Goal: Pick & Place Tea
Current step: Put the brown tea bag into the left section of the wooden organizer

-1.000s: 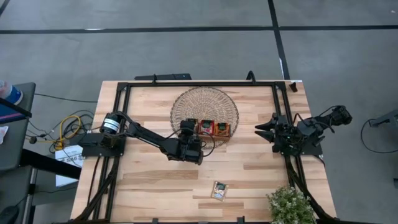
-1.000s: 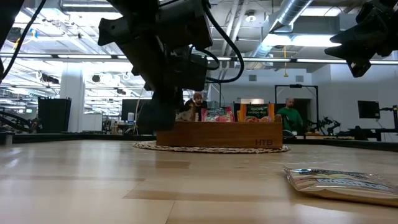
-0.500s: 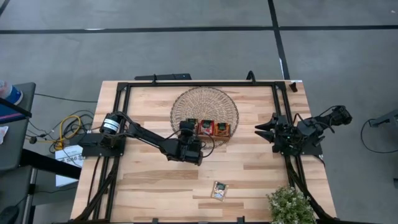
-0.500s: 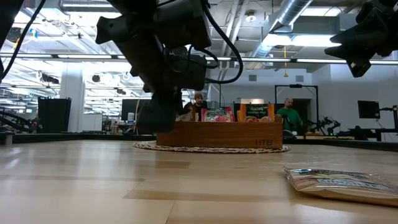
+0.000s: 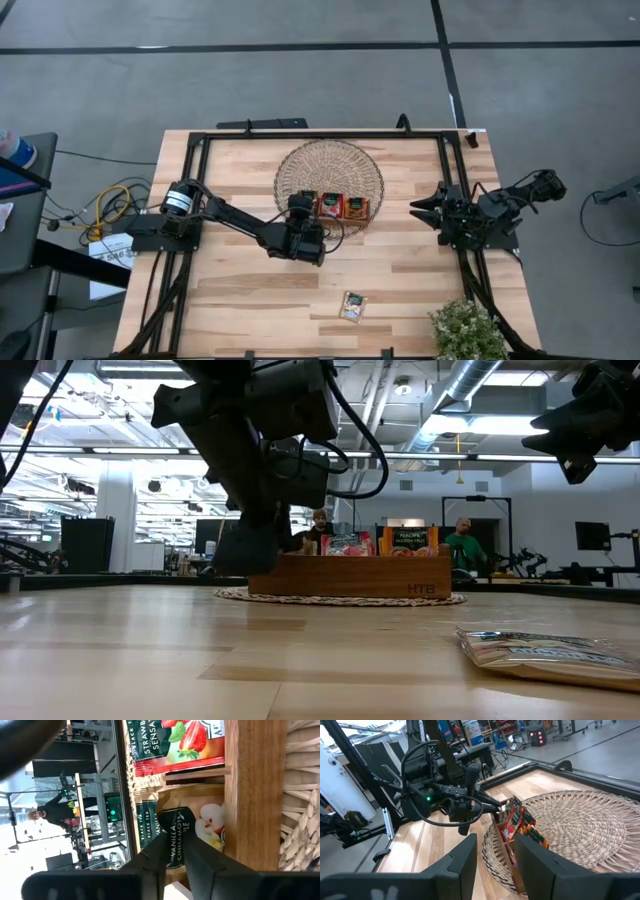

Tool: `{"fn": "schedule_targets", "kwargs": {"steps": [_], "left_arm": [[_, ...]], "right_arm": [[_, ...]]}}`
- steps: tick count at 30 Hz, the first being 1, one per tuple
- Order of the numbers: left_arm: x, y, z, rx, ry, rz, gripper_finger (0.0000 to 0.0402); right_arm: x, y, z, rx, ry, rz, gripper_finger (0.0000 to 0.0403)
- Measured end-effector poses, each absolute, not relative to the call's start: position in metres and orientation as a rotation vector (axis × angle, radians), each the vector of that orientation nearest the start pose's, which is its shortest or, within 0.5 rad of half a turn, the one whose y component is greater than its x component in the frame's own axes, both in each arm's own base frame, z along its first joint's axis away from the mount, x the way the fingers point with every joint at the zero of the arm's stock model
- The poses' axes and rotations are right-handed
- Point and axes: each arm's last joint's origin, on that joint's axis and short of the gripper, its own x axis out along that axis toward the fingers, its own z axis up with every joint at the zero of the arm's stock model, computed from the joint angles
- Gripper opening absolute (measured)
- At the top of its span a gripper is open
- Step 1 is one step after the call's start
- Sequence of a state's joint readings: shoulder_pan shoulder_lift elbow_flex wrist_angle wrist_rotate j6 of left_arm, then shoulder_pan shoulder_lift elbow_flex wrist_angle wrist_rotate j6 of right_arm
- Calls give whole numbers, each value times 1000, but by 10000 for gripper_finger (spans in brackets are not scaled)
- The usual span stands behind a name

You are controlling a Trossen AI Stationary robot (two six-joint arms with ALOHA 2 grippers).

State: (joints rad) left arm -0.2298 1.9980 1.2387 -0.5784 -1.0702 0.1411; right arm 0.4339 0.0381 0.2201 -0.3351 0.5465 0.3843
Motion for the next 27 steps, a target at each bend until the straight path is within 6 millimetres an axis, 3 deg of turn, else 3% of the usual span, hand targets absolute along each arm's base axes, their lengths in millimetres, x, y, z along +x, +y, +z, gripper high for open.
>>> {"fn": "schedule_targets", "kwargs": {"steps": [8, 14, 23, 27], "left_arm": [[363, -59, 142, 964, 1168, 632, 116], [371, -61, 157, 967, 1164, 639, 156], [365, -60, 187, 998, 1292, 649, 168], [362, -59, 205, 932, 1301, 713, 169]], "right_arm": [[77, 19, 203, 312, 111, -137, 123], [77, 19, 203, 314, 106, -136, 123], [77, 19, 206, 328, 83, -130, 123], [77, 19, 206, 327, 84, -130, 123]]}}
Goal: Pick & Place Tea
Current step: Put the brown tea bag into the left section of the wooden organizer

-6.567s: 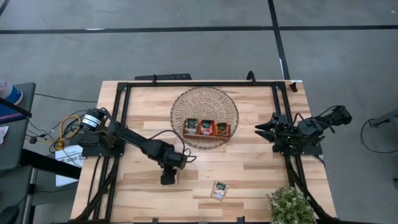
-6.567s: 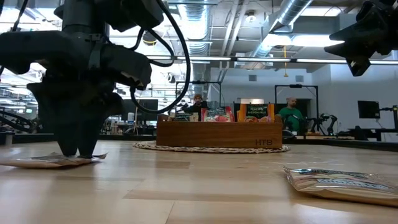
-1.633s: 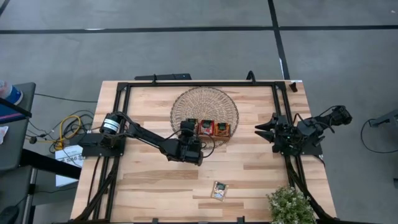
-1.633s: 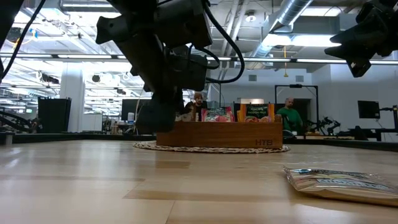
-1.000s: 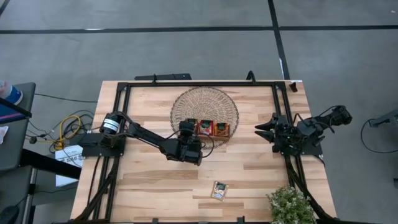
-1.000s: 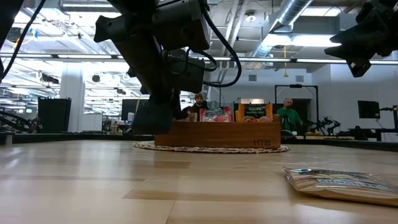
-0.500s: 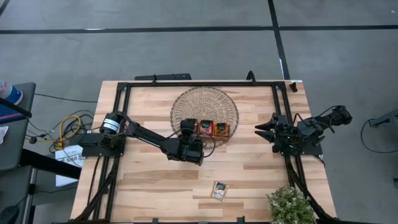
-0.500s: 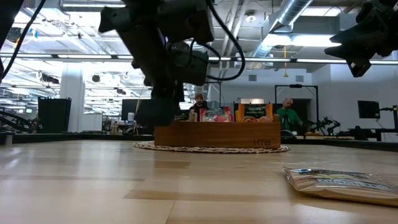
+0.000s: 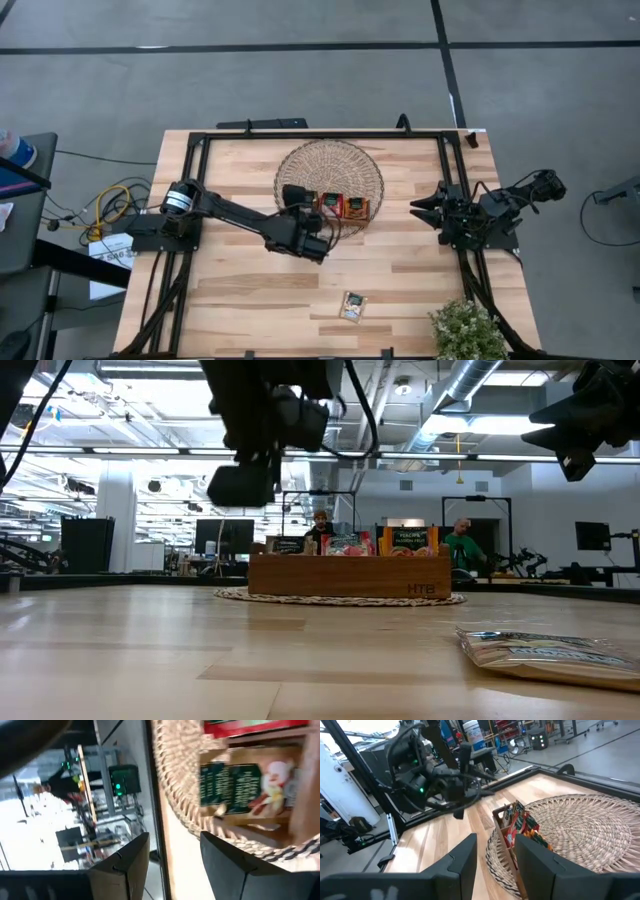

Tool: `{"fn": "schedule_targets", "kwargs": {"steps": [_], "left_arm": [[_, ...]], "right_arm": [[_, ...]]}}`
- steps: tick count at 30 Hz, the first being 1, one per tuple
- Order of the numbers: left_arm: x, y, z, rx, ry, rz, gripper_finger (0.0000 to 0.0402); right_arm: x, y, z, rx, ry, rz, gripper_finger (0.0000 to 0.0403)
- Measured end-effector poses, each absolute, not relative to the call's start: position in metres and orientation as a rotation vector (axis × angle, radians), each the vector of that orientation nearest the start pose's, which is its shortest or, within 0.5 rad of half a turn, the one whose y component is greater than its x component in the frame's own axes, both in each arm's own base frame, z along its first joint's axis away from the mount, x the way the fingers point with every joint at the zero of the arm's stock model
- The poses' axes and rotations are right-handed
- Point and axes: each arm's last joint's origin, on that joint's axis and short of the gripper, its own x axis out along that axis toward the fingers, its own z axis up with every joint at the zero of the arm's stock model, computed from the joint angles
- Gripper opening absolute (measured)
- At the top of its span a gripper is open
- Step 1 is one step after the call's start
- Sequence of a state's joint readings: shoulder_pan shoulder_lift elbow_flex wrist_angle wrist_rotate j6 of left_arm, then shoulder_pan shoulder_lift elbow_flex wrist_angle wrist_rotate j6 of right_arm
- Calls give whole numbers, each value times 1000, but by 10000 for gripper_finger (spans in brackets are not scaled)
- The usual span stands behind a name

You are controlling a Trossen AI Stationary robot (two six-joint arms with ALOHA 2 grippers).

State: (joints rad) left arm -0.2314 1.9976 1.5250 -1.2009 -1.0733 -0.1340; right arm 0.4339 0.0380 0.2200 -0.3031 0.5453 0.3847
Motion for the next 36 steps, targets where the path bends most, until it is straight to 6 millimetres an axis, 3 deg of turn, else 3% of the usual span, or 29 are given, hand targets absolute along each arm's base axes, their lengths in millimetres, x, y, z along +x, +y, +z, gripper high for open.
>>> {"fn": "schedule_targets", "kwargs": {"steps": [7, 15, 19, 23, 27, 31, 36], "left_arm": [[372, -56, 243, 778, 1241, 780, 169], [384, -52, 298, 483, 1226, 638, 169], [381, -58, 332, 218, 1218, 512, 169], [380, -77, 360, -149, 1177, 284, 169], [389, -106, 369, -356, 1080, 75, 169], [397, -142, 369, -334, 967, -73, 169], [412, -178, 346, -241, 933, -202, 167]], "right_arm": [[77, 19, 206, 327, 85, -130, 123], [77, 19, 206, 327, 87, -123, 123], [77, 20, 206, 328, 91, -107, 123], [77, 20, 206, 328, 91, -106, 123], [77, 20, 206, 335, 91, -107, 123], [77, 20, 205, 335, 92, -106, 123], [77, 20, 206, 338, 86, -104, 123]]}}
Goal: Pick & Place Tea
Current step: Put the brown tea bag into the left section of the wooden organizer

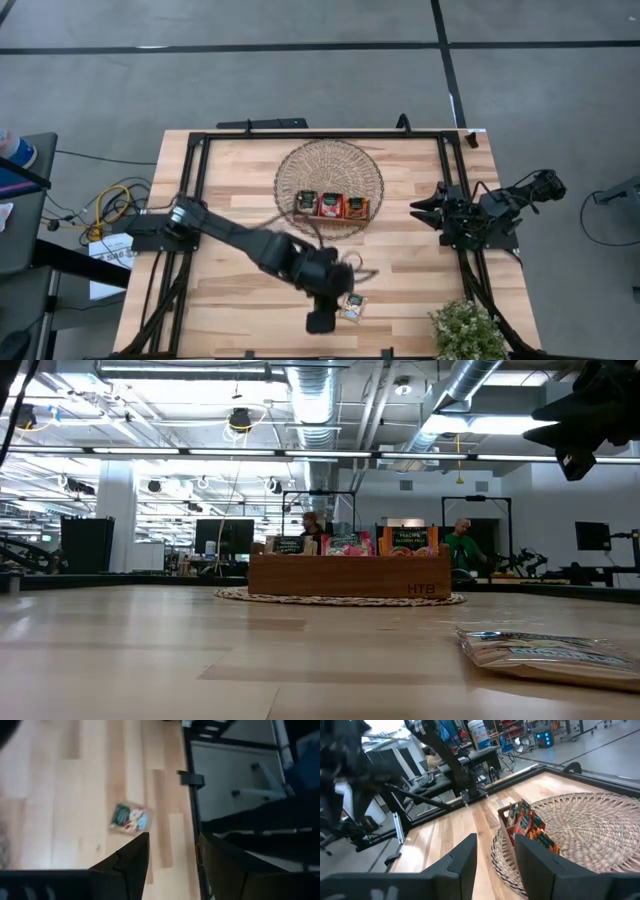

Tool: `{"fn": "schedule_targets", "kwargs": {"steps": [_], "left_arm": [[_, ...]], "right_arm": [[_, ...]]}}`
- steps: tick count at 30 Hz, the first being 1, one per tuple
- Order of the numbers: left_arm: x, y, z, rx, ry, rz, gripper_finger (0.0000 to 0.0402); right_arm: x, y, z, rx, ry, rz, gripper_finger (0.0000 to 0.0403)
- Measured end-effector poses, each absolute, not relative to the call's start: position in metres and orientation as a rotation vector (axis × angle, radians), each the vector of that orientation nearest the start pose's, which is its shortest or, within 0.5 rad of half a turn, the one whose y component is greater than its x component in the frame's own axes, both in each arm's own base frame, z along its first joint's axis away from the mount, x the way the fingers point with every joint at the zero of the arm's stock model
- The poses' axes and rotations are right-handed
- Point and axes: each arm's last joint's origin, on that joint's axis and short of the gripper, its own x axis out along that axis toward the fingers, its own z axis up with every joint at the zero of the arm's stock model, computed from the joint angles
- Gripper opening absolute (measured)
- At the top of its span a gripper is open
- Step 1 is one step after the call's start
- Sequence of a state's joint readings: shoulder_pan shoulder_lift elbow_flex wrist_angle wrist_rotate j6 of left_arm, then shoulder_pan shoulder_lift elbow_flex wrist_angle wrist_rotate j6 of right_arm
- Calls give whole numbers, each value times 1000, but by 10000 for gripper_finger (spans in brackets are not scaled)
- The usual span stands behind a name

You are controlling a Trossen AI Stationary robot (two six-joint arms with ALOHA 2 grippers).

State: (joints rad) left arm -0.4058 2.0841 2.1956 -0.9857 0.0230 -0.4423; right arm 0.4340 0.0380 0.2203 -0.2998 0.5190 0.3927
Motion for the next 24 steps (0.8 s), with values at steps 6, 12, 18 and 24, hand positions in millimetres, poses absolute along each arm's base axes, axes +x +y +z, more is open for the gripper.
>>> {"fn": "schedule_targets", "kwargs": {"steps": [6, 12, 18, 24], "left_arm": [[437, -201, 292, -119, 989, -273, 165], [456, -203, 250, 17, 1024, -270, 165], [476, -199, 224, 42, 974, -245, 165], [488, -193, 203, 60, 967, -208, 165]], "right_arm": [[77, 20, 205, 353, 92, -106, 123], [77, 20, 205, 353, 93, -106, 123], [77, 20, 205, 350, 97, -108, 123], [77, 20, 204, 346, 104, -109, 123]]}}
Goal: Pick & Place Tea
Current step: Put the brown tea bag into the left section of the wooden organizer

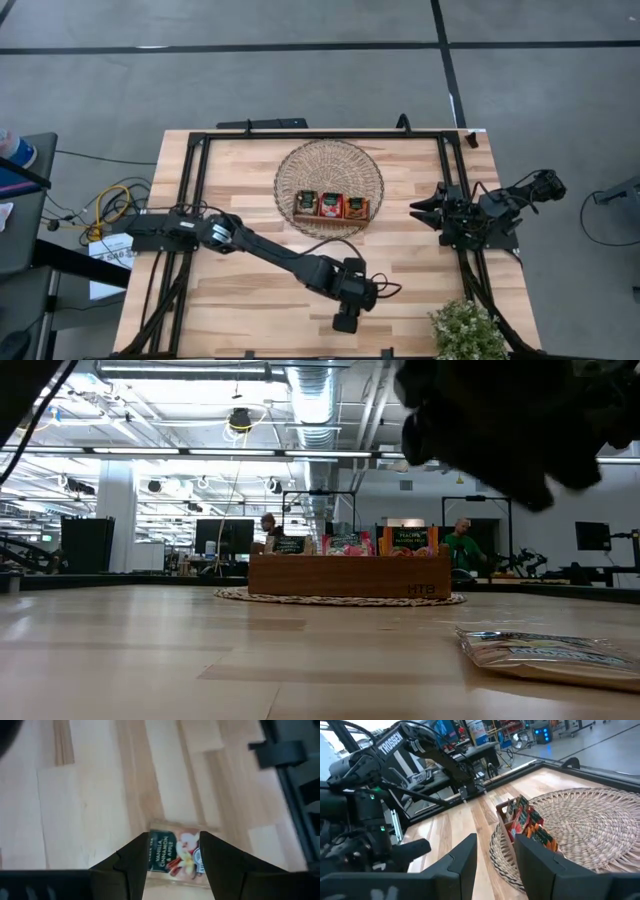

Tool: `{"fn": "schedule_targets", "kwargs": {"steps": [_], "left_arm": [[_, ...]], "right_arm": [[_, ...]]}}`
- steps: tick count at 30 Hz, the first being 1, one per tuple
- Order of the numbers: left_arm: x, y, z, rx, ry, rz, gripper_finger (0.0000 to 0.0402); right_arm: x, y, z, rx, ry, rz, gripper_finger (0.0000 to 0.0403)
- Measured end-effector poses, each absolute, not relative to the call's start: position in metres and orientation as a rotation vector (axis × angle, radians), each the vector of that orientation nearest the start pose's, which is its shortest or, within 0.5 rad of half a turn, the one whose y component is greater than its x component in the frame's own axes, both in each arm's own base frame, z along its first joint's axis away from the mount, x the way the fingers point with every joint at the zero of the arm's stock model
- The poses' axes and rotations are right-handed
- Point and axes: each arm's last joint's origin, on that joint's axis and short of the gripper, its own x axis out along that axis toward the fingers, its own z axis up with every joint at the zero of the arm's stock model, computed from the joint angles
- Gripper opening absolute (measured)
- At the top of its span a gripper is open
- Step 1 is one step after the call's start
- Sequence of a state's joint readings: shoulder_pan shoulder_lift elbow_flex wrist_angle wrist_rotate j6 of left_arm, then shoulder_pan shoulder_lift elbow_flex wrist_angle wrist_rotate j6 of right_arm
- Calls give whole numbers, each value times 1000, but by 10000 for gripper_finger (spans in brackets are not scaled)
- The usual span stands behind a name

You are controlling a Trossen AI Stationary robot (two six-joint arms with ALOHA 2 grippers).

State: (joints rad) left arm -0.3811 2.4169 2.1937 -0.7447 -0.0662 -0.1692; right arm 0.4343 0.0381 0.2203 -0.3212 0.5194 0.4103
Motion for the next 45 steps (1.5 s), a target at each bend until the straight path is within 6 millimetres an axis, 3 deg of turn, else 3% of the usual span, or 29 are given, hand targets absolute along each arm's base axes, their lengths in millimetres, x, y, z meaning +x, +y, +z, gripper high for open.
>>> {"fn": "schedule_targets", "kwargs": {"steps": [19, 26, 35, 41, 45], "left_arm": [[493, -197, 143, 173, 1075, -115, 165], [484, -202, 137, 269, 1116, -22, 165], [455, -199, 133, 375, 1342, 136, 165], [439, -198, 133, 380, 1484, 175, 165], [433, -198, 133, 296, 1573, 166, 165]], "right_arm": [[77, 20, 202, 334, 125, -114, 123], [77, 20, 202, 332, 128, -116, 123], [77, 20, 202, 333, 126, -116, 123], [77, 20, 202, 336, 121, -115, 123], [77, 20, 203, 340, 115, -113, 123]]}}
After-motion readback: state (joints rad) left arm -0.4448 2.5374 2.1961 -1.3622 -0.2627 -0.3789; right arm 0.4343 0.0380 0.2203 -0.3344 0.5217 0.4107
